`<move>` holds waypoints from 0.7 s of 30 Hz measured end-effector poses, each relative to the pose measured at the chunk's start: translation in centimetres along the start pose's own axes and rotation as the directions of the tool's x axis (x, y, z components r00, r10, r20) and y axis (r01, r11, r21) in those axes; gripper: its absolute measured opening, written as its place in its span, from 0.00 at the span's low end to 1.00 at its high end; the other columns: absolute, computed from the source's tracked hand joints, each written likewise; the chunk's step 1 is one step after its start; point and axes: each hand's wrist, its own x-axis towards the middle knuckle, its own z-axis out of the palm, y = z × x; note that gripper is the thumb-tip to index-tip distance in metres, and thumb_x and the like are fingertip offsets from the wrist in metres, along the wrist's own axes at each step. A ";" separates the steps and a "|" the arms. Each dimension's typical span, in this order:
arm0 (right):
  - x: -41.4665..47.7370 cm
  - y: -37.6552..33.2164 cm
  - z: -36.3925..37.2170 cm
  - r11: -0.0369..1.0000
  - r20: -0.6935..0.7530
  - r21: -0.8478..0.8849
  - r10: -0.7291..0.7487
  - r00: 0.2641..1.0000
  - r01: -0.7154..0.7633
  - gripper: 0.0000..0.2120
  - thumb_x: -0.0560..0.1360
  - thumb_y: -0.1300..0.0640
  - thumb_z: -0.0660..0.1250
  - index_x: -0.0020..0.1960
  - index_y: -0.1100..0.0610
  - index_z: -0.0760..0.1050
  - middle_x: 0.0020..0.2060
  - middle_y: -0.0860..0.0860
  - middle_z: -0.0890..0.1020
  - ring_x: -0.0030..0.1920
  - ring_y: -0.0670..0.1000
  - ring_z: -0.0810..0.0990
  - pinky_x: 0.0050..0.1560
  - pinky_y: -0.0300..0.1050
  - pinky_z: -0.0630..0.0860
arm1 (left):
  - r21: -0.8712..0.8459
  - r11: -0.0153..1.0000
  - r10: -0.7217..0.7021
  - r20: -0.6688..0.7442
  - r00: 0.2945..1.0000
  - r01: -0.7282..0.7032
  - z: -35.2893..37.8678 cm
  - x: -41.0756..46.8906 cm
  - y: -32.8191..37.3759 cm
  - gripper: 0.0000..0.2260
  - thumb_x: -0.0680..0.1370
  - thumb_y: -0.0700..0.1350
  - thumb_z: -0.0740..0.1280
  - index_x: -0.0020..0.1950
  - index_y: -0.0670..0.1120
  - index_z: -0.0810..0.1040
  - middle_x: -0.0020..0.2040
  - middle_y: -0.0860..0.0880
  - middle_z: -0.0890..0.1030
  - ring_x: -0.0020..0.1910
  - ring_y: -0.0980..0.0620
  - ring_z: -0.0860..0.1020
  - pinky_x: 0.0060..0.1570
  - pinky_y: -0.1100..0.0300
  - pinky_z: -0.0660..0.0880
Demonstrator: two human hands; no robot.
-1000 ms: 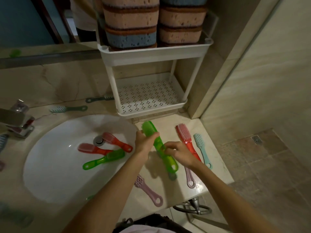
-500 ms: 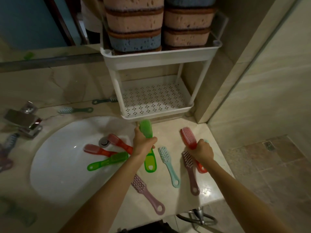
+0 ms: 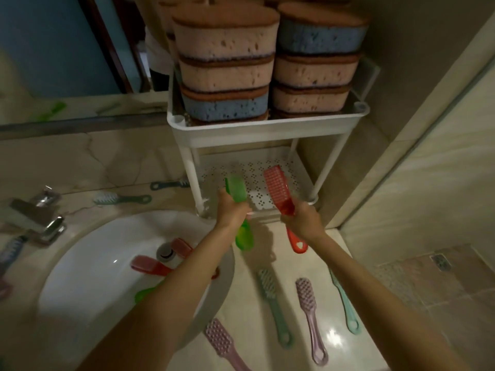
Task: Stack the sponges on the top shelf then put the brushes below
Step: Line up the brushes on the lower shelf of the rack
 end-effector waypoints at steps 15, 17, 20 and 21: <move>15.3 -1.9 6.7 0.997 0.140 0.013 0.071 0.988 -0.074 0.12 0.77 0.61 0.59 0.55 0.67 0.75 0.43 0.57 0.78 0.39 0.55 0.78 0.33 0.40 0.71 | 0.334 0.940 0.016 -0.254 0.967 0.073 -0.8 9.9 -0.5 0.23 0.76 0.34 0.62 0.71 0.38 0.64 0.68 0.38 0.71 0.66 0.41 0.71 0.67 0.53 0.69; 15.6 -2.0 7.8 0.999 0.110 -0.014 0.032 0.993 -0.030 0.14 0.77 0.58 0.59 0.58 0.65 0.73 0.50 0.59 0.81 0.48 0.59 0.80 0.43 0.46 0.75 | 0.373 0.926 0.042 -0.232 0.972 0.049 -1.0 10.3 -0.9 0.29 0.76 0.32 0.62 0.76 0.40 0.56 0.75 0.41 0.61 0.74 0.43 0.62 0.74 0.54 0.60; 15.5 -1.7 8.7 0.990 0.020 -0.128 -0.063 0.998 0.065 0.15 0.78 0.61 0.57 0.62 0.66 0.69 0.53 0.62 0.79 0.52 0.63 0.79 0.51 0.51 0.75 | 0.420 0.907 0.053 -0.201 0.978 0.037 -1.3 10.4 -0.8 0.32 0.77 0.31 0.59 0.77 0.41 0.47 0.78 0.42 0.53 0.77 0.45 0.54 0.76 0.57 0.53; 15.3 -1.6 9.0 0.988 -0.025 -0.124 -0.099 0.995 0.095 0.15 0.77 0.63 0.57 0.62 0.67 0.70 0.51 0.64 0.80 0.49 0.64 0.80 0.48 0.51 0.77 | 0.467 0.883 0.045 -0.196 0.979 0.053 -1.3 10.2 -0.8 0.32 0.78 0.31 0.59 0.77 0.40 0.46 0.78 0.41 0.52 0.77 0.45 0.54 0.75 0.58 0.53</move>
